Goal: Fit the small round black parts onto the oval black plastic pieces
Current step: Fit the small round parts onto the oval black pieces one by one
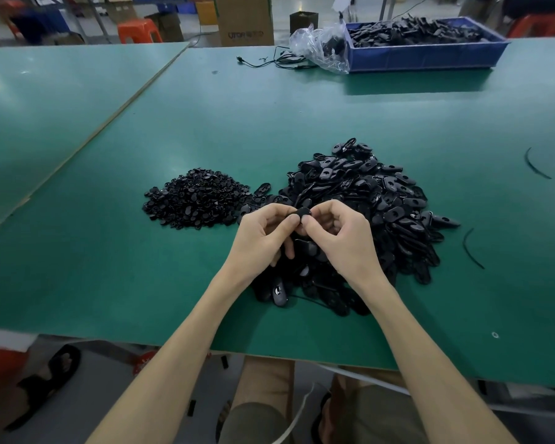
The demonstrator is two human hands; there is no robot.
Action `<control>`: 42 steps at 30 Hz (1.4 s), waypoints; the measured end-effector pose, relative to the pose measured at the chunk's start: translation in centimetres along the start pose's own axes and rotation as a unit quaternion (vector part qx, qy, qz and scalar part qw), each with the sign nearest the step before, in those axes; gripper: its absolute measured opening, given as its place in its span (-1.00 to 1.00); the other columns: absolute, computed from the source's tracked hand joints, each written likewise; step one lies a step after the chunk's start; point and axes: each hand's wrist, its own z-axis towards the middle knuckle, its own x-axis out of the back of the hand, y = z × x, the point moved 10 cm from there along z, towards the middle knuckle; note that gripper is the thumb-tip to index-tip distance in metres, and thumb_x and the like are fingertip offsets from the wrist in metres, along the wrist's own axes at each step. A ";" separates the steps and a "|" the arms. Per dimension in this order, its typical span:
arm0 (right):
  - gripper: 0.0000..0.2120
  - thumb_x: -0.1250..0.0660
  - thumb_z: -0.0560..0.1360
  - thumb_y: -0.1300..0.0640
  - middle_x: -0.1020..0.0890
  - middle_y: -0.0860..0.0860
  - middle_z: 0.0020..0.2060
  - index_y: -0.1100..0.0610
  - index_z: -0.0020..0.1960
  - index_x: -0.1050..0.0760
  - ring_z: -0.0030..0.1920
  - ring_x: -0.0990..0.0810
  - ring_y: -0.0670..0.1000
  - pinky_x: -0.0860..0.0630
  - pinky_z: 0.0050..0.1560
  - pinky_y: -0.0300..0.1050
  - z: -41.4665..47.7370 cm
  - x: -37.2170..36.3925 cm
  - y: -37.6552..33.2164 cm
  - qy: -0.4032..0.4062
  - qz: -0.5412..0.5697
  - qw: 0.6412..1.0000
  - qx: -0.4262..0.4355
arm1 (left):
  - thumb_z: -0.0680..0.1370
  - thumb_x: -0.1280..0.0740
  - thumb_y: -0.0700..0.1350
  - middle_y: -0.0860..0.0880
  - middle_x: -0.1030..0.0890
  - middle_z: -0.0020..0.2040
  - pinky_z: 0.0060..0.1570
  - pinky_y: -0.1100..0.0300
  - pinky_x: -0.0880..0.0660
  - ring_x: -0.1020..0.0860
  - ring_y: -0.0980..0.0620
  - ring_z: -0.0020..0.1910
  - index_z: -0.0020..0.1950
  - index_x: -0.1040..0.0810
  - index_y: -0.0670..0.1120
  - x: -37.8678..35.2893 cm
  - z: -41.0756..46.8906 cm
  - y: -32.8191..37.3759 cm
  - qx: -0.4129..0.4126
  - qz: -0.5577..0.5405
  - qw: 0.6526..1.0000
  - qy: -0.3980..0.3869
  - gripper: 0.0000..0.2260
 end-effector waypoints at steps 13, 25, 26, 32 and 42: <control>-0.91 -0.51 0.52 0.19 -0.72 0.11 -0.25 0.15 -0.12 -0.62 -0.19 -0.69 0.20 -0.64 -0.12 0.01 -0.1 0.1 -0.3 -0.001 0.010 1.000 -0.004 | 0.65 -0.37 -0.18 0.00 -0.67 -0.29 -0.58 0.28 -0.39 -0.58 0.05 -0.45 0.08 -0.65 -0.13 -0.5 0.3 -0.8 0.037 -0.068 0.995 -0.064 -0.92; -0.89 -0.51 0.51 0.18 -0.70 0.06 -0.29 0.12 -0.16 -0.61 -0.24 -0.66 0.12 -0.61 -0.18 -0.13 -0.2 0.1 -0.5 0.004 0.003 1.000 0.010 | 0.66 -0.36 -0.23 0.00 -0.68 -0.27 -0.59 0.27 -0.39 -0.58 0.03 -0.46 0.06 -0.61 -0.19 -0.3 0.2 -0.6 0.035 -0.064 0.996 -0.056 -0.94; -0.90 -0.51 0.51 0.18 -0.71 0.06 -0.28 0.12 -0.15 -0.61 -0.24 -0.67 0.11 -0.61 -0.17 -0.13 -0.2 0.1 -0.5 0.002 0.005 1.000 0.011 | 0.65 -0.36 -0.22 0.00 -0.69 -0.27 -0.59 0.26 -0.39 -0.58 0.03 -0.46 0.05 -0.62 -0.18 -0.3 0.2 -0.6 0.033 -0.066 0.996 -0.056 -0.95; -0.92 -0.45 0.56 0.22 -0.74 0.00 -0.28 0.15 -0.12 -0.62 -0.23 -0.70 0.02 -0.58 -0.14 -0.22 -0.3 0.0 -0.9 -0.015 0.020 0.999 0.020 | 0.64 -0.40 -0.19 -0.07 -0.71 -0.17 -0.54 0.26 -0.41 -0.60 0.02 -0.40 0.06 -0.64 -0.14 -0.3 0.3 -0.6 0.030 -0.083 0.994 -0.072 -0.95; -0.87 -0.43 0.53 0.14 -0.71 0.04 -0.29 0.10 -0.19 -0.58 -0.28 -0.63 0.09 -0.52 -0.23 -0.20 -0.5 -0.2 -1.3 -0.016 0.012 0.999 0.038 | 0.64 -0.35 -0.29 -0.02 -0.69 -0.22 -0.54 0.27 -0.42 -0.61 0.04 -0.35 0.06 -0.60 -0.18 -0.4 0.2 -0.5 0.034 -0.069 0.994 -0.073 -0.94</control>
